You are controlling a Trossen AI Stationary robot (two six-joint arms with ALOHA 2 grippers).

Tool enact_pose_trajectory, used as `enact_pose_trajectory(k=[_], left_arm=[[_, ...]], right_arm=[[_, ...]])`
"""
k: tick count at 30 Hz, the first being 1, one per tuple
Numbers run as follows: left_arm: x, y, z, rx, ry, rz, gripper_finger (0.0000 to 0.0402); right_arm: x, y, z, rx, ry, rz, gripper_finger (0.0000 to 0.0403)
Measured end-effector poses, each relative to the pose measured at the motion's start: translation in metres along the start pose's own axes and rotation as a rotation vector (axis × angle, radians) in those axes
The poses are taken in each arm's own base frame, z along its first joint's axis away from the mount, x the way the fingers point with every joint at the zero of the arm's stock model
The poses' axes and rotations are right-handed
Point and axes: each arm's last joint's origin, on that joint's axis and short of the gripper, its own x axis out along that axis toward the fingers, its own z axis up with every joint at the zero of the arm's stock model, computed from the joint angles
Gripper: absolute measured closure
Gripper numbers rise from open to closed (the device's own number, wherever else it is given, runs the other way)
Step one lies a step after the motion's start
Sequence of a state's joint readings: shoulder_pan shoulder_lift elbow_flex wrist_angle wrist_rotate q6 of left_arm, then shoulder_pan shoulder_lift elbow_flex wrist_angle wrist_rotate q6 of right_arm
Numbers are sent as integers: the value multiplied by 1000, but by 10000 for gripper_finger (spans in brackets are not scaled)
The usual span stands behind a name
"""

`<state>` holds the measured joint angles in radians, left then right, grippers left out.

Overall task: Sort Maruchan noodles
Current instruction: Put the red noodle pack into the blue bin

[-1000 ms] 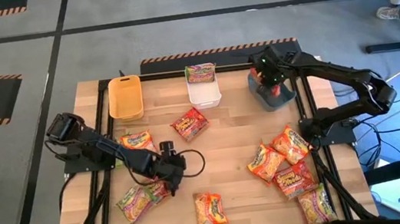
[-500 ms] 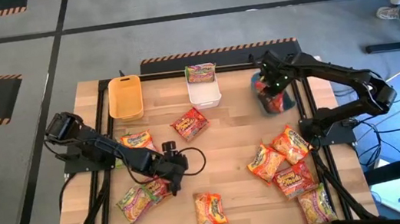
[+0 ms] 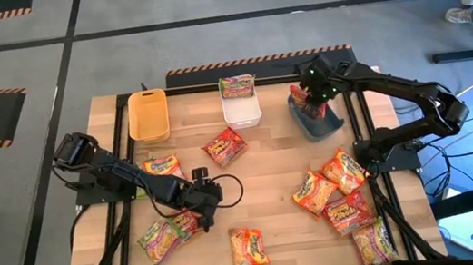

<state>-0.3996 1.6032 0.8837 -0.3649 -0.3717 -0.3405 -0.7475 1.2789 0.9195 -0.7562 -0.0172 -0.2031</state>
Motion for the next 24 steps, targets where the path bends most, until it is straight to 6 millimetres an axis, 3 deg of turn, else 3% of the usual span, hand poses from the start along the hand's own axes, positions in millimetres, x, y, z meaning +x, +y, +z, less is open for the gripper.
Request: enact_pose_trajectory(k=[5,9,16,24], left_arm=[[0,0,0,-18,0,0,204],[0,0,0,-25,0,0,204],[0,0,0,-44,-2,0,204],[0,0,0,-50,-4,4,204]], right_arm=[[0,-2,4,-239,-60,18,302],[7,-10,6,-291,-65,42,302],[30,-29,5,-152,4,-2,302],[34,-41,-7,190,185,-330,302]])
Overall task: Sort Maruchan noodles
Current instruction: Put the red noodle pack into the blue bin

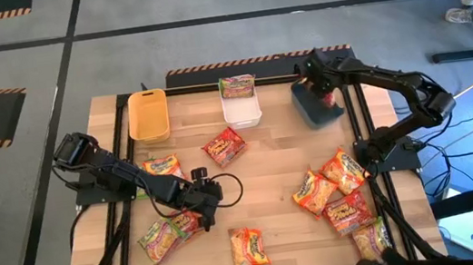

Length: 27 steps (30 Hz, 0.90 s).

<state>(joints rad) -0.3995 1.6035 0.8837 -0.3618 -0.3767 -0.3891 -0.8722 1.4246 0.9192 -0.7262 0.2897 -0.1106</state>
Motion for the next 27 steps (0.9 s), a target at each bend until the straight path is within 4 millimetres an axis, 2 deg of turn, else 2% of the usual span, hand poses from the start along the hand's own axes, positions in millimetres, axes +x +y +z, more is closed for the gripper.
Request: enact_pose_trajectory(k=[9,18,23,27], left_arm=[[1,2,1,-3,-3,11,204],[1,2,2,-7,-14,7,204],[1,2,2,-7,-14,7,204],[1,2,2,-6,-14,7,204]], right_arm=[[-3,1,-20,76,196,-35,302],[-27,-2,-13,154,103,156,302],[-29,1,-15,225,120,248,302],[-29,1,-8,276,58,275,302]])
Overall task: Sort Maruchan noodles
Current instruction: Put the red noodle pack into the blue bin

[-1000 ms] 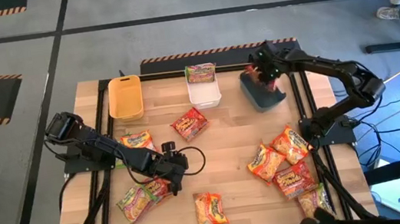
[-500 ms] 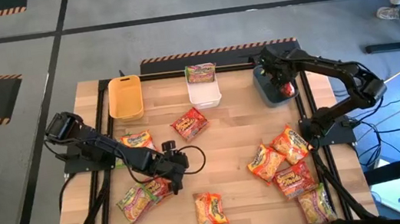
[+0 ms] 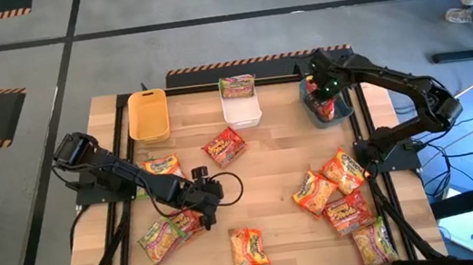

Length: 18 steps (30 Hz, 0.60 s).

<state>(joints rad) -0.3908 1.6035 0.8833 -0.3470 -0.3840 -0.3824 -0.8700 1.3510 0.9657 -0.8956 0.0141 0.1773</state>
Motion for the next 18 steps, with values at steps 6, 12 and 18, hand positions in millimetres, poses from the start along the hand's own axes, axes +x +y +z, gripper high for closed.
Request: enact_pose_trajectory(k=[6,12,18], left_arm=[[0,0,0,0,0,0,204],[0,-1,3,29,-36,-12,204],[-1,-5,19,17,-195,-41,204]], right_arm=[[0,4,9,45,-84,98,302],[-3,7,22,69,-213,164,301],[-3,4,19,4,-199,72,301]])
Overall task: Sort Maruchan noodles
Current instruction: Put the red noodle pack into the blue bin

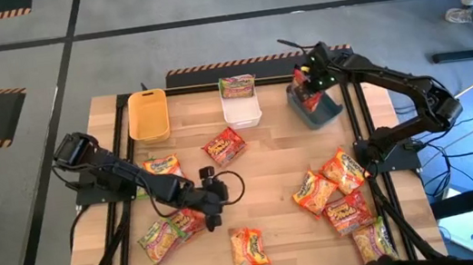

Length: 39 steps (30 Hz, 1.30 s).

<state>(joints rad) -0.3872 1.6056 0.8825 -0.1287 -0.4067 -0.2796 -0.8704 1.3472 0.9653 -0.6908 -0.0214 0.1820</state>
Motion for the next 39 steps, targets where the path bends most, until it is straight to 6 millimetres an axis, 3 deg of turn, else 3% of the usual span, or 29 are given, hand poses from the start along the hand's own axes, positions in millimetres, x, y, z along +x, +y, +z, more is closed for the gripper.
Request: enact_pose_trajectory(k=[3,6,10,14,19,26,32,39], left_arm=[[5,1,11,17,-105,-16,204],[18,16,22,-30,-190,7,204],[36,55,42,-156,-221,84,204],[50,104,73,-225,-262,88,204],[82,155,99,-275,-277,104,204],[141,201,132,-281,-314,86,204],[190,239,139,-314,-309,121,204],[212,270,137,-357,-285,166,204]], right_arm=[[-6,-1,-2,-42,-9,-34,301],[-13,-1,-2,-71,-43,-34,301],[-17,-2,-1,-114,-71,-75,301],[-18,-4,0,-159,-79,-146,301],[-18,-5,-1,-178,-67,-156,301],[-18,-5,-6,-183,-17,-149,301],[-17,-2,-9,-176,23,-27,301],[-16,3,-17,-176,86,-2,301]])
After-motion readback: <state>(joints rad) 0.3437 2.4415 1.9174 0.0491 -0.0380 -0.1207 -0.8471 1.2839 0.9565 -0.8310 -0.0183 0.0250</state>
